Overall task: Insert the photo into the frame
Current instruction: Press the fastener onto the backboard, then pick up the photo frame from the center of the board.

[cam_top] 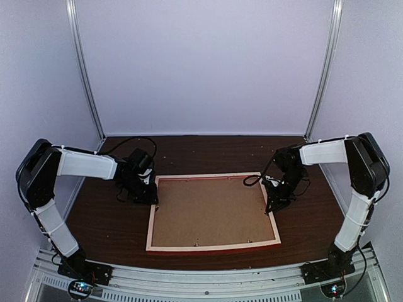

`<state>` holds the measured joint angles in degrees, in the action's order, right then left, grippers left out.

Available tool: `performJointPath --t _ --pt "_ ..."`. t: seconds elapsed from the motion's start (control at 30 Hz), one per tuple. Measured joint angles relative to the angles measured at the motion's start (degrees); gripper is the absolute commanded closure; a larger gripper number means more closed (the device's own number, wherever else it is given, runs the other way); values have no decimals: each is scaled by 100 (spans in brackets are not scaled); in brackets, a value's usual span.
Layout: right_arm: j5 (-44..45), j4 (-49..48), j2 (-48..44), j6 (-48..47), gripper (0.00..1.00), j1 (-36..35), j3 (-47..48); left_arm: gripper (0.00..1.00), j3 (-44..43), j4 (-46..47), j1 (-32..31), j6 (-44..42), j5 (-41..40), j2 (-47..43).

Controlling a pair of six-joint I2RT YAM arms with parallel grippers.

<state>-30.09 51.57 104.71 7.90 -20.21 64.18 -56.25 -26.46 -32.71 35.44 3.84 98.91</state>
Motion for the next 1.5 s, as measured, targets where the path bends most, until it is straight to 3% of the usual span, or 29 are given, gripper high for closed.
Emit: performJointPath --t 0.33,0.4,0.53,0.7,0.97,1.2,1.5 --pt "-81 -4 640 201 86 0 890 27 -111 -286 -2 -164 -221 -2" --pt "-72 -83 841 232 80 0 1187 19 -214 -396 0 -236 -330 -4" --pt "2 -387 1182 295 60 -7 1687 3 -463 -597 4 -411 -568 -61" --pt "186 -881 1019 356 46 0 1499 2 -503 -664 9 -601 -627 -588" --pt "435 -1180 -219 391 41 -70 98 2 -297 -485 -17 -693 -321 -1268" --pt "599 -1294 -629 409 47 -310 -435 2 -35 -400 -251 -697 -107 -1541" --pt "761 -1495 -457 442 64 -540 -455 2 -37 55 -896 -885 175 -1290"
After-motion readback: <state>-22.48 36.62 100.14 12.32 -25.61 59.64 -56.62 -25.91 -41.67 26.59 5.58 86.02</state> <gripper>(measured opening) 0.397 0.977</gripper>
